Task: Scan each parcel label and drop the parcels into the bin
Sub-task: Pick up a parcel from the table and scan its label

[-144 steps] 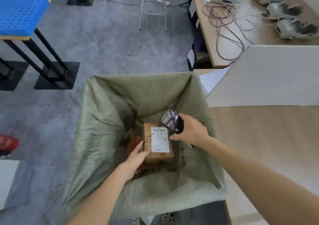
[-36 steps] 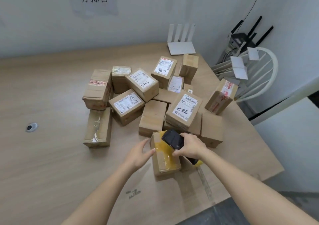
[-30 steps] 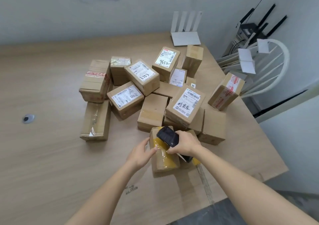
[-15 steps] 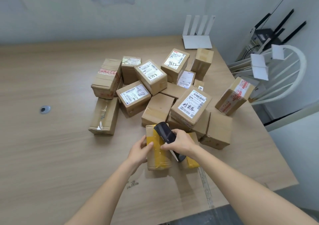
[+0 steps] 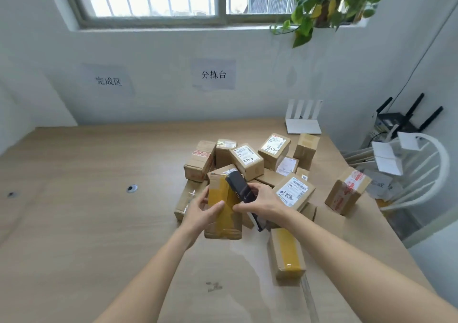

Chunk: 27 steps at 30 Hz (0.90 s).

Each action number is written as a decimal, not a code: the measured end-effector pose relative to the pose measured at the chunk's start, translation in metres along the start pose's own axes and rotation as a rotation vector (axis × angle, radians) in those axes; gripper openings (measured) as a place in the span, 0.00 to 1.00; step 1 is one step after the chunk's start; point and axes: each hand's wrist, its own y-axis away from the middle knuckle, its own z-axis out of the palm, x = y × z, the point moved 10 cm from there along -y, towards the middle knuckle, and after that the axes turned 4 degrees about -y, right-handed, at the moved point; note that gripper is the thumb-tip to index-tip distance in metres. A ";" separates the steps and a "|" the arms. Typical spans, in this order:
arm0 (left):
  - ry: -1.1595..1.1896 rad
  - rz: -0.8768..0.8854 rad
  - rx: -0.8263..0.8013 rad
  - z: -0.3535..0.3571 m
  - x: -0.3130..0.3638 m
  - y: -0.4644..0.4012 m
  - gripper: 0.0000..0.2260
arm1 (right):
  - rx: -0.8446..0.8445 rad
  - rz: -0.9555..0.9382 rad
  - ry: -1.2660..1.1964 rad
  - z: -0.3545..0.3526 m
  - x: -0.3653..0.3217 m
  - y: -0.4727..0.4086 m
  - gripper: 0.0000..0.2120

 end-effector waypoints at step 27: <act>0.454 0.196 0.053 -0.222 0.052 0.239 0.19 | -0.055 -0.317 -0.112 0.133 -0.278 0.191 0.19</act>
